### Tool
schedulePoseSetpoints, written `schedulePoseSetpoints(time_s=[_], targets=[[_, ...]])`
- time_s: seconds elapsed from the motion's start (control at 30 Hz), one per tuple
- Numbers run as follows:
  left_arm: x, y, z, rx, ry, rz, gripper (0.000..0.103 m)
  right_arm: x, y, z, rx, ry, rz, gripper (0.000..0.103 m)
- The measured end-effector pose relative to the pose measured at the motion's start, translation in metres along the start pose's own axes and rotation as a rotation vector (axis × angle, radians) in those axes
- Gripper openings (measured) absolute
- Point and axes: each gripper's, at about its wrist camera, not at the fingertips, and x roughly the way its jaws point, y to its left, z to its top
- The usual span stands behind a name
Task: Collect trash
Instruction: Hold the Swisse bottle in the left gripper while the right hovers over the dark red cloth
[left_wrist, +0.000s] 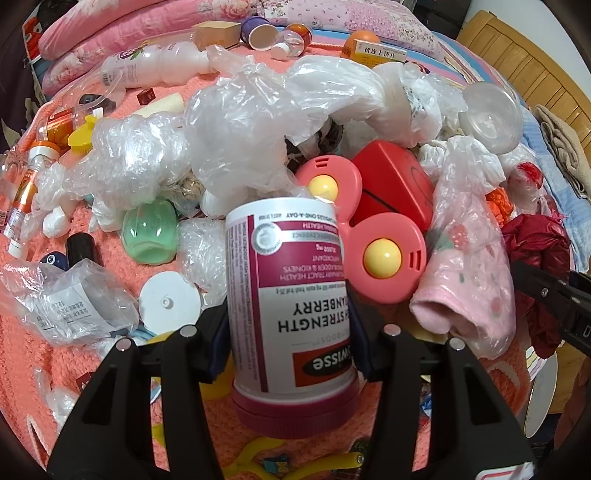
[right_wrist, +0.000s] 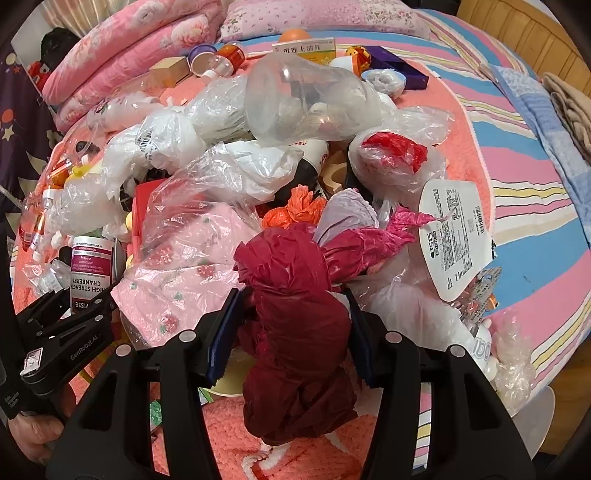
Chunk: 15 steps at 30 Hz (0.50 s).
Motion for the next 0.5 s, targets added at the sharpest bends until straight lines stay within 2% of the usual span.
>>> schedulePoseSetpoints(time_s=[0.5], targets=[[0.0043,0.001,0.007,-0.003,0.038,0.0,0.053,0.0037,0.0037,0.0035,-0.006,0.033,-0.019,0.055]])
